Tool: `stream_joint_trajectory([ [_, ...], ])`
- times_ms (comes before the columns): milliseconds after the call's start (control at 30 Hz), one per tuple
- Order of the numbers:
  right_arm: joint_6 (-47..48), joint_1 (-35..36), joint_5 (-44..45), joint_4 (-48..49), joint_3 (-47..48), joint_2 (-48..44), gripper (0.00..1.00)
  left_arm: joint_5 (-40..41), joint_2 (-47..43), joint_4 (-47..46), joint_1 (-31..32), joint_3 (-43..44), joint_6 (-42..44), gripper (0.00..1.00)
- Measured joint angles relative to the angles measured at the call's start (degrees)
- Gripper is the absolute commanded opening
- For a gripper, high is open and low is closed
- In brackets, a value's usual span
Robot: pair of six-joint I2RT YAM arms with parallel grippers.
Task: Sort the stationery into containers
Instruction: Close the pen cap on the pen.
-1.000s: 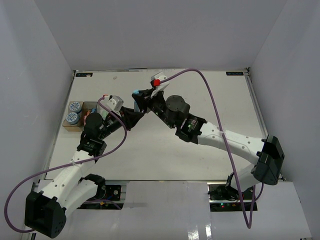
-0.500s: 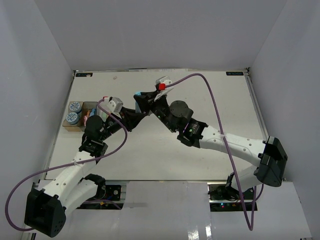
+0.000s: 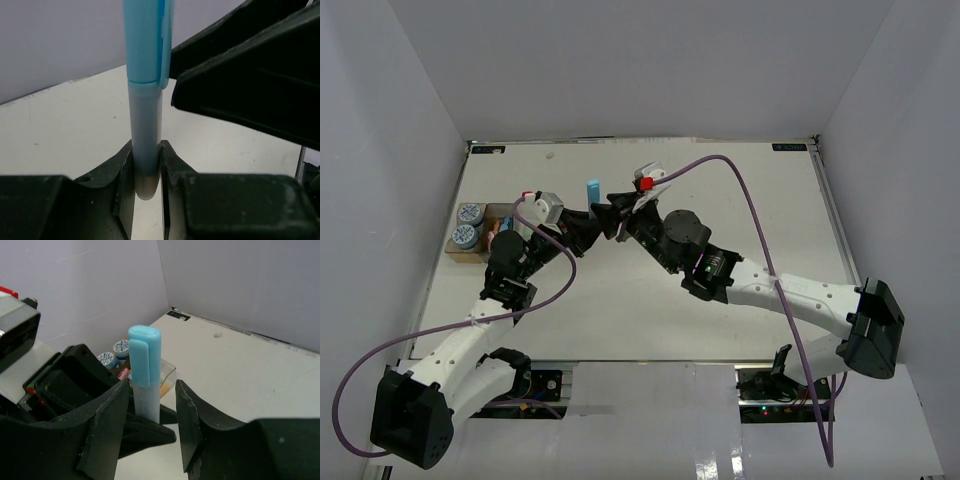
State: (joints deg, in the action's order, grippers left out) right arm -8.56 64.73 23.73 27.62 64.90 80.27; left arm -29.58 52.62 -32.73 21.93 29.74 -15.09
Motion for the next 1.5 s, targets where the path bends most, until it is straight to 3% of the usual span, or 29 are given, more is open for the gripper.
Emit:
stream_joint_trajectory([
  [100,0.09,0.24,-0.24,-1.49,-0.26,-0.33,0.57,0.39,0.00,-0.81,-0.07,0.00,0.26,0.10],
  [300,0.48,0.24,-1.84,-3.87,-0.26,-2.67,0.85,0.35,0.00,-1.55,-0.07,0.00,0.76,0.11],
  [333,0.74,0.22,-2.05,-4.22,-0.26,-3.23,0.96,0.33,0.00,-1.57,-0.07,0.00,0.92,0.11],
  [367,0.85,0.22,-2.34,-4.74,-0.26,-4.00,0.98,0.22,0.00,-1.55,-0.07,0.00,1.14,0.11],
  [433,1.44,0.24,-2.99,-5.42,-0.26,-5.35,0.90,-0.02,0.00,-1.29,-0.07,0.00,1.62,0.11],
  [733,1.70,0.24,-2.82,-10.38,2.69,-10.69,0.90,-2.54,-0.39,3.15,-0.07,0.44,5.01,0.12],
  [933,1.64,0.26,-0.17,-18.97,13.53,-5.38,0.92,-3.48,-0.37,4.79,-0.07,1.14,6.19,0.12],
  [1100,1.40,0.31,2.27,-24.81,19.85,0.66,1.00,-3.89,-0.35,5.68,-0.07,1.16,6.34,0.11],
  [1300,1.27,0.42,4.72,-30.49,23.37,5.81,0.87,-4.09,-0.31,5.79,-0.07,1.16,6.32,0.12],
  [1500,2.29,0.17,3.45,-31.91,23.43,5.75,0.85,-4.74,-0.28,6.40,-0.07,1.22,6.58,0.10],
])
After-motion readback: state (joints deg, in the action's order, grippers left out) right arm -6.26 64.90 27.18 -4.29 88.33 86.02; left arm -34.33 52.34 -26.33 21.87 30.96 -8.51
